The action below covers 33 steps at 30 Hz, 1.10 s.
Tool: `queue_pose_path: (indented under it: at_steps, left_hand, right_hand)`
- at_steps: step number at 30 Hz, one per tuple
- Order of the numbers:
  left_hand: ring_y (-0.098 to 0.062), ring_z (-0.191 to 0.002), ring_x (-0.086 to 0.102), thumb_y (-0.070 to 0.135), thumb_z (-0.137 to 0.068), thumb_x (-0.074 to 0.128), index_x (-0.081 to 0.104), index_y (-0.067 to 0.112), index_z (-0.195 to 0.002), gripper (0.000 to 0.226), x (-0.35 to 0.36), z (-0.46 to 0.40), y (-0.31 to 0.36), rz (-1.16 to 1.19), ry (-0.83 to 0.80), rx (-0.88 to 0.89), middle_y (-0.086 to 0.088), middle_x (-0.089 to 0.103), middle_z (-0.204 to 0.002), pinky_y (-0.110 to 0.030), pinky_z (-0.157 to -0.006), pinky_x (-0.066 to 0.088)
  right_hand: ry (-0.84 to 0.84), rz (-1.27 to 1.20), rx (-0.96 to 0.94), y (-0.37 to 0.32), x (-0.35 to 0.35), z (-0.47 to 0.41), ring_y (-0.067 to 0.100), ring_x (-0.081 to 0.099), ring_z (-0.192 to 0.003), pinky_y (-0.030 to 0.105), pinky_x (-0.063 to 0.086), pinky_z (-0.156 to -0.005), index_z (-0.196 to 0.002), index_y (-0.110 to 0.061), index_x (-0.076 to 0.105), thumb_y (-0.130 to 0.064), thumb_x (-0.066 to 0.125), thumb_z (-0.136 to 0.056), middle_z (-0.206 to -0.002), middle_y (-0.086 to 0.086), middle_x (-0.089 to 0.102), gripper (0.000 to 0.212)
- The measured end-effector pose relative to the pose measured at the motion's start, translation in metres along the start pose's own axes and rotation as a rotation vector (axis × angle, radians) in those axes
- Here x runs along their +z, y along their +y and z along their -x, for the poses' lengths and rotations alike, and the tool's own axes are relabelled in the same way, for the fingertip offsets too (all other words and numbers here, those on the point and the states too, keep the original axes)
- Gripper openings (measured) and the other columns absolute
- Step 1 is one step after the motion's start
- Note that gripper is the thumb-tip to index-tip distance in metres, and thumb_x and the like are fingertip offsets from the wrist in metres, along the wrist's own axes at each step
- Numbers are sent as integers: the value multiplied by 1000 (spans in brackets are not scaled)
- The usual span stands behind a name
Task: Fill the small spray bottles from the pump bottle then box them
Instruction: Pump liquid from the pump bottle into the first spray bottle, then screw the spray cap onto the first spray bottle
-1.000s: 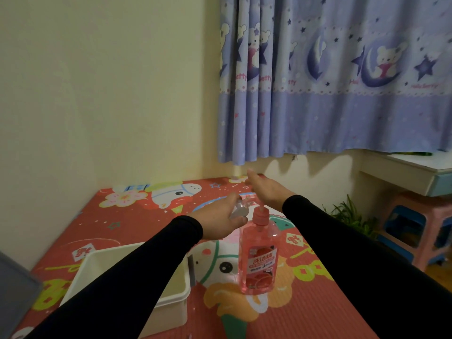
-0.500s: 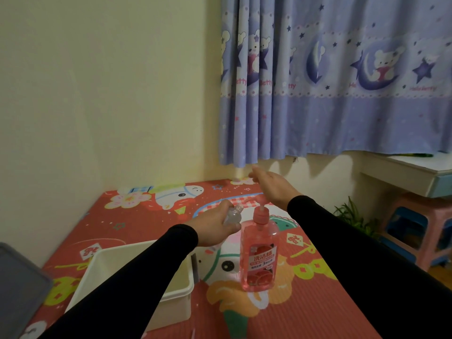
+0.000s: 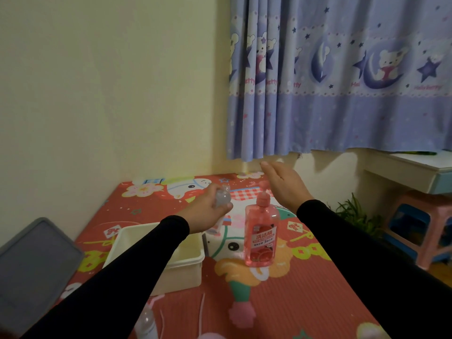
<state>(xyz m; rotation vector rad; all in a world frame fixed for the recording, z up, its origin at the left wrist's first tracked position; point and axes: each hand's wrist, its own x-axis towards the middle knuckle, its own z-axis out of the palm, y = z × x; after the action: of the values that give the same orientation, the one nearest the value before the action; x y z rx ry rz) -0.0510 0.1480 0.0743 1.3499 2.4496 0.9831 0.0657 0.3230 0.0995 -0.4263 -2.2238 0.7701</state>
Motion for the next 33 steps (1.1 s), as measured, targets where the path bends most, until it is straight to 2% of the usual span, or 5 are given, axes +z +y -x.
queue_pose_path:
  at_steps: [4,11,14,24,33]
  left_hand:
    - [-9,-71,51,43,-98,49,31,23,-133,44,-4,26,0,45,42,-13,6,47,-83,-25,-63,39]
    - [-4,-69,44,40,-98,50,32,18,-136,48,-8,71,-6,28,100,-28,-13,56,-109,-19,-57,32]
    - [-13,-79,47,37,-98,51,33,16,-138,49,-9,86,-11,41,130,-20,-20,51,-128,-12,-56,32]
    - [-19,-104,55,43,-96,52,30,23,-139,52,-9,121,-37,100,126,-84,-4,54,-122,-29,-84,43]
    - [-25,-98,60,43,-95,52,32,27,-129,43,-4,138,-49,106,113,-125,-8,61,-110,-37,-89,47]
  right_hand:
    - [-34,10,-60,-11,2,33,23,55,-87,37,41,-78,-85,-10,61,-33,39,-102,-84,4,62,36]
    - [-235,114,-85,-9,33,84,13,51,-124,32,40,-103,-133,-19,56,-45,43,-99,-135,-2,58,45]
    - [-349,171,-121,-7,50,107,13,53,-121,27,40,-99,-134,-21,55,-43,47,-98,-136,-3,57,43]
    - [-800,317,-409,5,106,168,21,56,-116,35,44,-99,-128,-26,60,-30,59,-90,-129,1,60,39]
    - [-990,398,-745,4,127,193,26,49,-127,40,41,-103,-121,-16,67,-7,59,-81,-136,6,58,42]
